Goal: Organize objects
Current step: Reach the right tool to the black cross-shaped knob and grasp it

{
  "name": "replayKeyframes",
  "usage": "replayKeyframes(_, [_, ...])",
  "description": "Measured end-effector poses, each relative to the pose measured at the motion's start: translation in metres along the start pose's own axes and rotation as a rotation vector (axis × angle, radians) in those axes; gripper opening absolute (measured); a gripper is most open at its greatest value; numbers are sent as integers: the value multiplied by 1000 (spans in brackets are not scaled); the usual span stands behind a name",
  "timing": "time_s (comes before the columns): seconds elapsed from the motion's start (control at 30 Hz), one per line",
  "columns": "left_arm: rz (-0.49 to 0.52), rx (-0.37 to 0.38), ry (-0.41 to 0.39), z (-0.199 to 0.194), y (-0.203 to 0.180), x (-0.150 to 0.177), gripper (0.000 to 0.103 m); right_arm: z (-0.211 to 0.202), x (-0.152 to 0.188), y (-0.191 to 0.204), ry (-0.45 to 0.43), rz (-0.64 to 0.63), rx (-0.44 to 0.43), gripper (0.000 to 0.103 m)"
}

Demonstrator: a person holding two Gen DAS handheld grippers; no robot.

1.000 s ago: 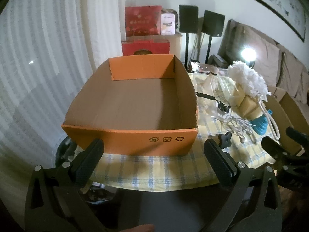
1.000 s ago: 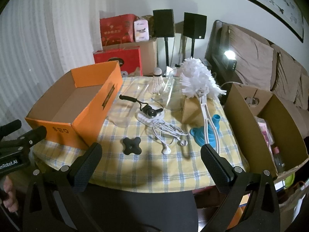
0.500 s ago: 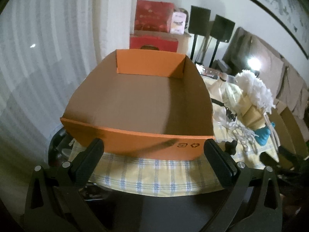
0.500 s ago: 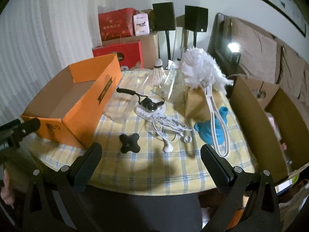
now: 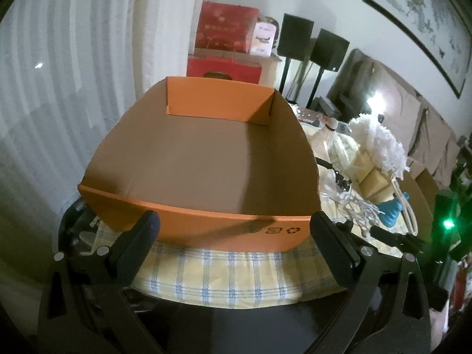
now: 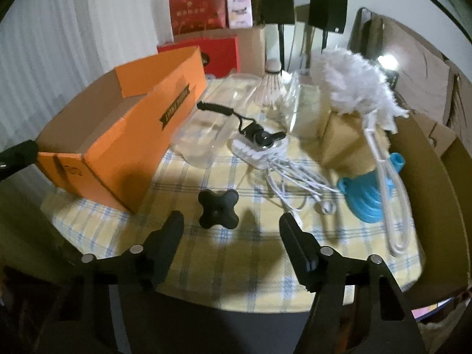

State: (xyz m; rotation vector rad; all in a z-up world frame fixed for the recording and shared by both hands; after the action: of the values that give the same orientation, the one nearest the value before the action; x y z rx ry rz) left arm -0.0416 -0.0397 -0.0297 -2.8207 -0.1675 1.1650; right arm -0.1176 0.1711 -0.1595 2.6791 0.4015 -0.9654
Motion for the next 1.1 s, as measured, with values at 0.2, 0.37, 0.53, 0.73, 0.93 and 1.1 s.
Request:
replayKeyframes(0.2, [-2,4,-4,3,4,-5,101,22,-7,0,25,0,-3,56])
replayKeyframes(0.37, [23,46,-14,3,-3,-9,98,36,-9,1,48,-5,-7,51])
replayKeyframes(0.53, [64,80,-16,3,-18,-18,96,47,-8,2,59,-36,2,36])
replayKeyframes(0.73, [160,131,-19,-3,-43,-43,96,45,-7,3,50,-57,-6,35])
replayKeyframes(0.93, [341,130,-26,-4,-81,-75,97,19,-9,-3,27,-6,-69,35])
replayKeyframes(1.1, [478,158,68,21,-114,-89,97,-7,-7,-9,10,32,-94,35])
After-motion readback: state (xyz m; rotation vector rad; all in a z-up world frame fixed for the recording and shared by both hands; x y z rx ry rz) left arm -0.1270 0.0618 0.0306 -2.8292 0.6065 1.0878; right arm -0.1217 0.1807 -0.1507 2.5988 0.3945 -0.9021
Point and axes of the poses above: each gripper's, at about its wrist camera, not at the fingertips, and z roughly the way its jaws point, y to its left, x to its underside, the point moved 1 cm from there along z, roughly the way its jaws point, and after that the axes turned 5 degrees about -x, right-handed, at the moved point
